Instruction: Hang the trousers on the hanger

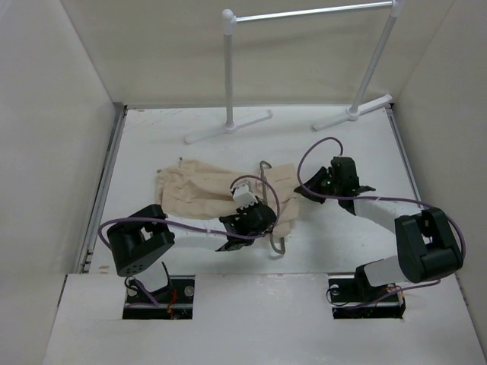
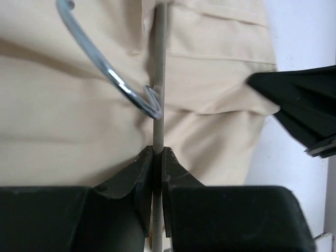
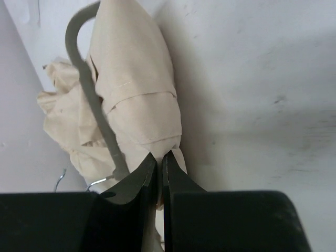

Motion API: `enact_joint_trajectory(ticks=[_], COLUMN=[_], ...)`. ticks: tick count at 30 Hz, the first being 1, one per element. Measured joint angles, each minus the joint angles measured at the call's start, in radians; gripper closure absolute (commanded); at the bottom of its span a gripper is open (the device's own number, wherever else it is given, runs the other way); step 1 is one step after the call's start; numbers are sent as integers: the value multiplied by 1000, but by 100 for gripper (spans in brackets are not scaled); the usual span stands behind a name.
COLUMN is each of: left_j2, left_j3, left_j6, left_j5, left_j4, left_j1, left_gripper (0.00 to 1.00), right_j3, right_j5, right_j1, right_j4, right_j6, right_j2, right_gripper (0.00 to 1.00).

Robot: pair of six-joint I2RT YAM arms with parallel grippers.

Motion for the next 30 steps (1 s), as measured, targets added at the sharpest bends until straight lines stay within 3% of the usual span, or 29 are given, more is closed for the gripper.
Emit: enact_joint_trajectory(ticks=[8, 17, 28, 30], left_j2=[-106, -354, -274, -276], left_j3=[-94, -196, -102, -77], left_j6=[1, 38, 193, 224], left_j5=[-5, -20, -56, -65], left_j4=[-111, -237, -283, -308], left_j1=[35, 126, 129, 133], left_gripper=[100, 100, 100, 100], right_j3=[31, 54, 54, 53], right_j5=[0, 14, 80, 90], right_j1=[-77, -124, -117, -117], right_j4=[-50, -64, -74, -86], right_j6=[0, -3, -14, -20], right_j2=[1, 23, 55, 54], right_gripper=[95, 92, 90, 84])
